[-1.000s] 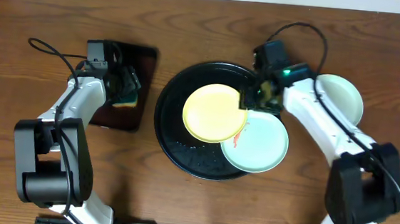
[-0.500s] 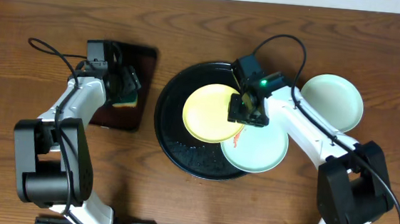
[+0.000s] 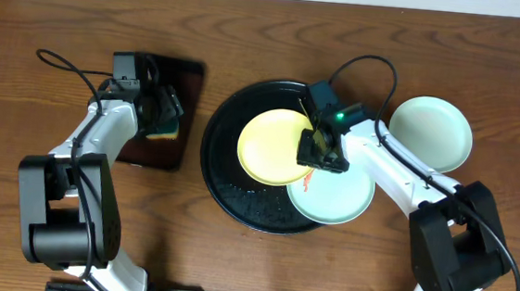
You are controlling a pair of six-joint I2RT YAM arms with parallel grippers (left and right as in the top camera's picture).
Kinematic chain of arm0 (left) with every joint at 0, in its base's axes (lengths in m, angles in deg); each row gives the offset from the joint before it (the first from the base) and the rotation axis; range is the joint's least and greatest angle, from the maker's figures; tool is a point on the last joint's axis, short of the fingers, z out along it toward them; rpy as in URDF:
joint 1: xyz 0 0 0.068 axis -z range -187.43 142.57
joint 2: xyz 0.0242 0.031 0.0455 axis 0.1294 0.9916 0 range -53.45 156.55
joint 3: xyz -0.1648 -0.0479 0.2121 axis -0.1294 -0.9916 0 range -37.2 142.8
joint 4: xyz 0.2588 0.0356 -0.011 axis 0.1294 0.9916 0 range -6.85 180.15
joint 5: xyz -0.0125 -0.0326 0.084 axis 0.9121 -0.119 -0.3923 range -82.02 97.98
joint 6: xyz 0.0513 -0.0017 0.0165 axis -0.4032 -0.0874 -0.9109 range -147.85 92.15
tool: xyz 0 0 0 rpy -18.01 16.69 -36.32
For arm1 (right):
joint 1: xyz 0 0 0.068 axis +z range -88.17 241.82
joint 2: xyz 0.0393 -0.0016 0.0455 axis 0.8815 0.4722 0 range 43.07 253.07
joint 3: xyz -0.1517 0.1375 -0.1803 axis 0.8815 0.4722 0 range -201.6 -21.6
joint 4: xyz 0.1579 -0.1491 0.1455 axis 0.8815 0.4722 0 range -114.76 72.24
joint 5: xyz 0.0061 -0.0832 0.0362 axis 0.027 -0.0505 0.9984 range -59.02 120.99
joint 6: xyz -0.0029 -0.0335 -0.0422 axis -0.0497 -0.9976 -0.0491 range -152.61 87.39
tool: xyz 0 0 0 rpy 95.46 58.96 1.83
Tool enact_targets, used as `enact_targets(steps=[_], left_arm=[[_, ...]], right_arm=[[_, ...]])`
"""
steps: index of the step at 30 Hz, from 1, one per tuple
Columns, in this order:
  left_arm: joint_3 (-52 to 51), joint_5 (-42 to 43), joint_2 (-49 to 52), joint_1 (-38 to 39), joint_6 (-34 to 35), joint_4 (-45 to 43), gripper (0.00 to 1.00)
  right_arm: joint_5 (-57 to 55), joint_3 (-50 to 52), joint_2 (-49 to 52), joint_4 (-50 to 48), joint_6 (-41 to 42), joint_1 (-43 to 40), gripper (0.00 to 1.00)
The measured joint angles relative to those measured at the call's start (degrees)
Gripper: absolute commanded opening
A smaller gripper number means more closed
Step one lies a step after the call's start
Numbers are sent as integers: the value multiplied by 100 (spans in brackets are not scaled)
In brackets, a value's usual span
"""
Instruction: Clean dirty plates on tray and stack at the side
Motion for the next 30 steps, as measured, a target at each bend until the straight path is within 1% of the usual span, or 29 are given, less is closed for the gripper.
enact_targets(steps=[1,2,3,4,5,11,15,19,25,28,30], left_arm=[[0,0,0,0,0,0,79],[0,0,0,0,0,-2,78],[0,0,0,0,0,0,79],[0,0,0,0,0,-2,78],[0,0,0,0,0,0,79],[0,0,0,0,0,-2,79],[0,0,0,2,0,-2,78],[0,0,0,0,0,0,78],[0,0,0,0,0,0,78],[0,0,0,0,0,0,79],[0,0,0,0,0,-2,78]], right_arm=[[0,57,0,-35,24,0,32],[-4,92,0,-52,46,0,24],[-11,103,0,-70,44,0,19],[-11,111,0,-142,66,0,8],[-13,111,0,-210,94,0,1],[46,111,0,-299,149,0,1],[37,42,0,-317,-101,0,1],[-138,-337,-63,-326,-595,0,1],[-758,-643,-603,-448,-1545,0,1],[-1381,-680,-925,-599,-2177,50,1],[-2059,-686,-1178,-809,-2732,151,1]])
